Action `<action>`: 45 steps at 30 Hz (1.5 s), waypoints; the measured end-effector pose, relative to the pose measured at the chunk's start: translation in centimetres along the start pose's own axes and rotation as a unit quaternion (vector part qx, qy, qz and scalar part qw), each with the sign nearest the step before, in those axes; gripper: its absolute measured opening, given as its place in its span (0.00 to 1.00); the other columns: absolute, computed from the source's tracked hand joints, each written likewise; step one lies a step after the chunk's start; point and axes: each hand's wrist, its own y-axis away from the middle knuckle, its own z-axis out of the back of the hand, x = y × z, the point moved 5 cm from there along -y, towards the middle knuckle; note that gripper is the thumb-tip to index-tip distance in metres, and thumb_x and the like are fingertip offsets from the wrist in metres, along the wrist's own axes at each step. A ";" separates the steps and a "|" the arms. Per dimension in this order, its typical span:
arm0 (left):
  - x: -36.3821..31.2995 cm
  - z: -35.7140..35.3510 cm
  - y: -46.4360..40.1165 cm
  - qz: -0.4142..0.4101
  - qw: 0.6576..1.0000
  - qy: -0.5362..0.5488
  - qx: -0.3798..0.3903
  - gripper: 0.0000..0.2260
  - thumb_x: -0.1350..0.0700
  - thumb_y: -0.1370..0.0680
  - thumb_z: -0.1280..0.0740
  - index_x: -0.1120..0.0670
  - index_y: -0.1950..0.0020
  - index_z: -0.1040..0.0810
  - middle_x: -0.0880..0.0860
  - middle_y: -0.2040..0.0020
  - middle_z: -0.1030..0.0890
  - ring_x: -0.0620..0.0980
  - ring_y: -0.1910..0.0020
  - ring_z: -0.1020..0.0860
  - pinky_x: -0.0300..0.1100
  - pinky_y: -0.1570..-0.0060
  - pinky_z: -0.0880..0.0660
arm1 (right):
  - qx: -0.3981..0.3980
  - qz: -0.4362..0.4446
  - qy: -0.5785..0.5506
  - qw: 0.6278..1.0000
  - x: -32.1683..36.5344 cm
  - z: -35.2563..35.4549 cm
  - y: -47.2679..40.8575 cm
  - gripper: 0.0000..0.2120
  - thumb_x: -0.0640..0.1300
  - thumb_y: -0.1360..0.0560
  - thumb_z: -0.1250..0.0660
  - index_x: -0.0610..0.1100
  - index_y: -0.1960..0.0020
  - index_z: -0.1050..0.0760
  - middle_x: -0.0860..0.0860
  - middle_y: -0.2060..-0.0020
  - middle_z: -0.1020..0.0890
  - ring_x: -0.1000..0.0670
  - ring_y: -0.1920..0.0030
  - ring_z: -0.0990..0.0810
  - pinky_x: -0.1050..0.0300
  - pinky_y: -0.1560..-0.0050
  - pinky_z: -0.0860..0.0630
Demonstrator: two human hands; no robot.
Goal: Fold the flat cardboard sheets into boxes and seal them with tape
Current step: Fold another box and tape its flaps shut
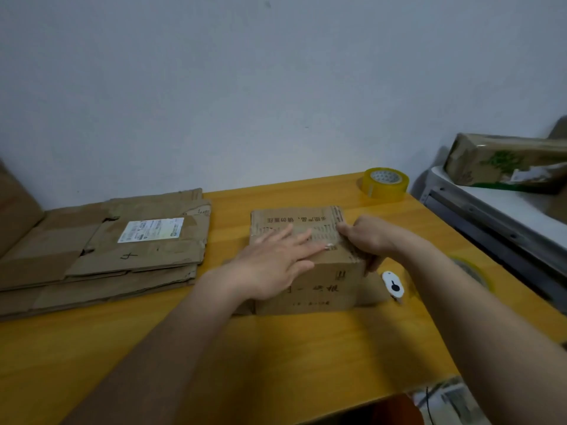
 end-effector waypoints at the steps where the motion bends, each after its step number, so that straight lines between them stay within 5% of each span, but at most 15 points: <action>1: -0.4 0.0 -0.2 -0.027 0.999 0.016 -0.003 0.20 0.45 0.17 0.51 0.32 0.25 0.51 0.37 0.23 0.54 0.44 0.23 0.57 0.45 0.29 0.63 | -0.027 0.007 0.031 0.999 -0.2 0.4 0.0 0.24 0.57 0.19 0.47 0.37 0.49 0.26 0.39 0.57 0.18 0.42 0.61 0.16 0.50 0.62 0.18; 3: -1.1 0.2 -0.5 -0.057 0.997 0.046 -0.011 0.20 0.51 0.16 0.48 0.33 0.26 0.44 0.34 0.24 0.48 0.41 0.23 0.52 0.47 0.26 0.58 | -0.124 0.066 0.066 0.988 -0.1 0.9 -0.3 0.23 0.56 0.20 0.42 0.41 0.34 0.30 0.41 0.40 0.21 0.42 0.44 0.20 0.47 0.45 0.23; 5: -1.4 0.3 -0.7 -0.063 0.993 0.096 -0.034 0.20 0.54 0.17 0.45 0.34 0.29 0.36 0.32 0.26 0.41 0.40 0.24 0.47 0.48 0.25 0.52 | -0.135 0.150 -0.076 0.976 0.4 0.3 -0.1 0.32 0.49 0.21 0.37 0.46 0.22 0.48 0.45 0.27 0.36 0.44 0.29 0.34 0.45 0.30 0.34; 8: -1.4 0.7 -0.1 -0.005 0.970 0.170 -0.177 0.13 0.48 0.20 0.38 0.39 0.36 0.25 0.35 0.32 0.29 0.42 0.28 0.35 0.46 0.30 0.38 | -0.073 0.200 -0.247 0.945 0.4 -1.4 0.1 0.30 0.38 0.20 0.40 0.48 0.22 0.48 0.49 0.24 0.43 0.48 0.27 0.39 0.47 0.27 0.39; 10: -1.2 0.0 0.1 0.088 0.970 0.065 -0.217 0.29 0.31 0.24 0.48 0.44 0.28 0.33 0.44 0.25 0.36 0.49 0.25 0.41 0.49 0.27 0.43 | -0.078 0.197 -0.283 0.935 -0.3 -1.9 -0.1 0.29 0.38 0.21 0.40 0.49 0.23 0.45 0.50 0.26 0.41 0.50 0.31 0.36 0.52 0.33 0.33; 13: 0.2 -1.2 -1.0 0.224 0.969 -0.008 -0.105 0.53 0.20 0.37 0.66 0.51 0.21 0.54 0.58 0.21 0.57 0.58 0.22 0.59 0.59 0.26 0.58 | -0.133 0.167 -0.292 0.932 -1.1 -2.0 -0.6 0.29 0.45 0.21 0.39 0.50 0.23 0.44 0.49 0.31 0.38 0.49 0.33 0.34 0.49 0.34 0.31; 17: 1.5 0.0 -2.7 0.268 0.962 0.036 -0.050 0.56 0.17 0.41 0.51 0.48 0.21 0.56 0.60 0.21 0.58 0.63 0.23 0.54 0.62 0.29 0.49 | -0.241 0.099 -0.322 0.910 -0.9 -2.1 -1.6 0.18 0.55 0.20 0.43 0.42 0.43 0.25 0.42 0.41 0.25 0.43 0.40 0.26 0.43 0.37 0.30; 21: 3.0 1.1 -3.0 0.286 0.950 0.064 -0.105 0.62 0.17 0.45 0.43 0.50 0.21 0.55 0.58 0.24 0.38 0.59 0.28 0.36 0.54 0.34 0.34 | -0.288 0.080 -0.431 0.851 -0.6 -3.2 -1.5 0.23 0.55 0.18 0.49 0.43 0.59 0.24 0.39 0.50 0.21 0.41 0.48 0.22 0.42 0.42 0.27; 24: 4.2 1.6 -3.3 0.289 0.948 0.078 -0.111 0.54 0.21 0.39 0.40 0.53 0.23 0.43 0.54 0.30 0.29 0.57 0.34 0.28 0.51 0.40 0.29 | -0.317 0.049 -0.486 0.813 -1.2 -3.6 -1.7 0.26 0.55 0.18 0.51 0.41 0.62 0.26 0.37 0.52 0.20 0.39 0.49 0.22 0.42 0.44 0.27; 28: 6.6 1.7 -2.9 0.219 0.940 0.257 -0.044 0.21 0.37 0.24 0.37 0.49 0.38 0.25 0.48 0.43 0.20 0.49 0.46 0.22 0.45 0.47 0.25 | -0.305 0.070 -0.477 0.821 -1.0 -3.3 -1.7 0.24 0.53 0.18 0.50 0.42 0.61 0.25 0.44 0.60 0.20 0.43 0.54 0.22 0.45 0.50 0.27; 32: 7.6 -0.1 -1.3 0.209 0.839 0.503 0.006 0.14 0.44 0.19 0.41 0.51 0.43 0.22 0.52 0.54 0.17 0.47 0.60 0.18 0.41 0.62 0.21 | -0.292 0.124 -0.315 0.895 -0.8 -2.1 -1.6 0.16 0.53 0.20 0.42 0.45 0.41 0.26 0.47 0.47 0.23 0.48 0.46 0.26 0.47 0.42 0.27; 34: 7.7 -0.7 -1.0 0.239 0.803 0.546 0.013 0.17 0.43 0.20 0.41 0.52 0.40 0.22 0.53 0.57 0.16 0.49 0.60 0.17 0.45 0.60 0.19 | -0.276 0.159 -0.246 0.915 -0.4 -2.0 -1.2 0.24 0.55 0.24 0.36 0.48 0.32 0.33 0.51 0.45 0.28 0.51 0.44 0.30 0.52 0.43 0.29; 37: 7.3 0.5 -1.5 0.289 0.882 0.372 0.030 0.26 0.37 0.20 0.48 0.54 0.35 0.25 0.56 0.44 0.20 0.55 0.45 0.21 0.51 0.41 0.25 | -0.236 0.151 -0.139 0.950 0.1 -2.0 -0.3 0.21 0.58 0.27 0.33 0.49 0.38 0.26 0.52 0.47 0.24 0.51 0.46 0.27 0.55 0.50 0.29; 41: 3.6 3.3 -1.7 0.291 0.952 0.021 -0.087 0.32 0.35 0.21 0.49 0.60 0.29 0.34 0.60 0.30 0.31 0.59 0.33 0.31 0.51 0.37 0.33 | -0.235 0.130 -0.090 0.959 -0.3 -1.4 0.3 0.12 0.55 0.22 0.39 0.48 0.52 0.23 0.52 0.57 0.21 0.48 0.55 0.24 0.54 0.59 0.30; 45: -3.6 -0.8 -1.7 0.175 0.984 -0.016 -0.006 0.47 0.25 0.29 0.55 0.56 0.21 0.56 0.62 0.22 0.58 0.64 0.23 0.58 0.57 0.26 0.57 | -0.273 0.097 -0.117 0.950 -1.2 -1.5 0.4 0.14 0.45 0.20 0.43 0.43 0.61 0.25 0.47 0.64 0.22 0.43 0.59 0.25 0.53 0.64 0.33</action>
